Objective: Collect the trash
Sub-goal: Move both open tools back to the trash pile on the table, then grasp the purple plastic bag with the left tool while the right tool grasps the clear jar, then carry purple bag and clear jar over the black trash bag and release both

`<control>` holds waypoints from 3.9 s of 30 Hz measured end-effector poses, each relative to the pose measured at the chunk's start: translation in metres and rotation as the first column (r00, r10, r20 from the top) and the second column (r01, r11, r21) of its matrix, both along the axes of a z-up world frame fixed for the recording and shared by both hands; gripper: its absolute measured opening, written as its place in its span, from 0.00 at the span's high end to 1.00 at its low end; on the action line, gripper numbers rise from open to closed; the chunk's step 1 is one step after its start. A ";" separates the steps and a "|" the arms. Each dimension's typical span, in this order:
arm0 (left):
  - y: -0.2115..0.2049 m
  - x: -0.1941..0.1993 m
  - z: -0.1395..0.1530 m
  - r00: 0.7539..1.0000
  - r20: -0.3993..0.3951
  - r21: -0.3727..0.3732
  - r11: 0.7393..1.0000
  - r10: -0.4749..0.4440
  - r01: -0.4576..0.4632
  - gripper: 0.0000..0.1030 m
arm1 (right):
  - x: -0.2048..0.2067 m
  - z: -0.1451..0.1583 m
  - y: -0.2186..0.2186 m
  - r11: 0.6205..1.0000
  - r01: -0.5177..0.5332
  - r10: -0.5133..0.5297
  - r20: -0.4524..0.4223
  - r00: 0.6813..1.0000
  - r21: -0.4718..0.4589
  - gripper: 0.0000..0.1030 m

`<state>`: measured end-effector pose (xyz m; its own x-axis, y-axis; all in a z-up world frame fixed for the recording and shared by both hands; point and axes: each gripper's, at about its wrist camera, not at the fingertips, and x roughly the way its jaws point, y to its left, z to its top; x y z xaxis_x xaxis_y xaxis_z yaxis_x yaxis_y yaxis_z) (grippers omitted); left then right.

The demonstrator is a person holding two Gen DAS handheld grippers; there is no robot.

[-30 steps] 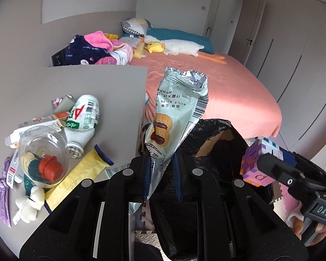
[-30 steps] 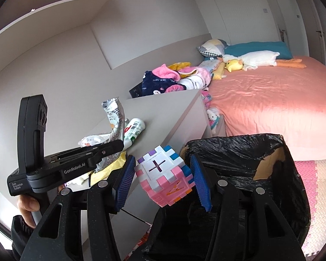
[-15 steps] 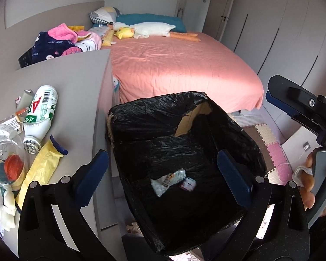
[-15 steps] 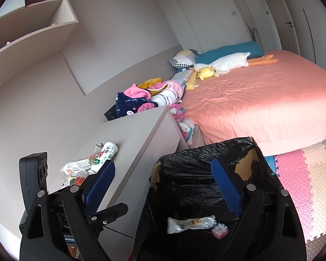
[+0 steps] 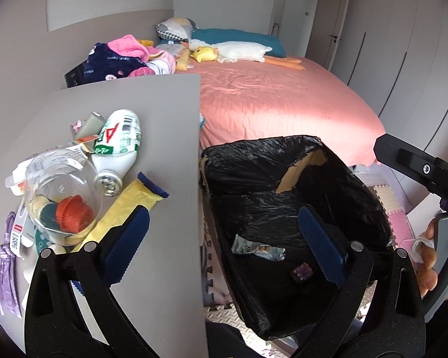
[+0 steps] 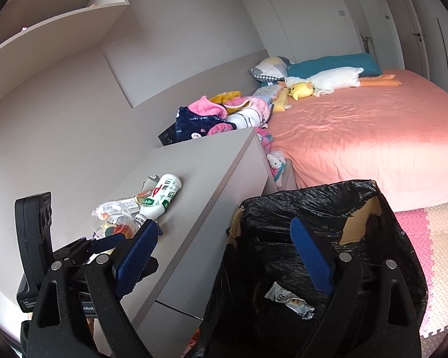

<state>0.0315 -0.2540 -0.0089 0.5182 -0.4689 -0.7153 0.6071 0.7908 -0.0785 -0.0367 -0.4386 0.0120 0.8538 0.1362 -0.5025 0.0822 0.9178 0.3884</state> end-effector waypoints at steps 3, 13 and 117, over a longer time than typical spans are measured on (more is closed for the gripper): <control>0.013 0.003 0.003 0.999 0.020 0.010 1.000 0.030 -0.030 0.06 | 0.006 -0.001 0.013 1.000 -0.030 0.030 -0.006 1.000 -0.007 0.13; 0.069 0.011 0.003 0.992 0.041 0.042 0.992 0.119 -0.121 0.06 | 0.031 -0.009 0.058 0.992 -0.125 0.124 -0.038 0.992 -0.019 0.13; 0.162 0.030 0.031 0.932 0.081 -0.047 0.935 0.353 -0.351 0.78 | 0.072 0.014 0.115 0.971 -0.234 0.228 0.091 0.969 0.050 0.17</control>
<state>0.0614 -0.0915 0.0226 0.7131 -0.2664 -0.6484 0.2957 0.9530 -0.0663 0.0349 -0.3231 0.0256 0.8344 0.3622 -0.4153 -0.1646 0.8831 0.4393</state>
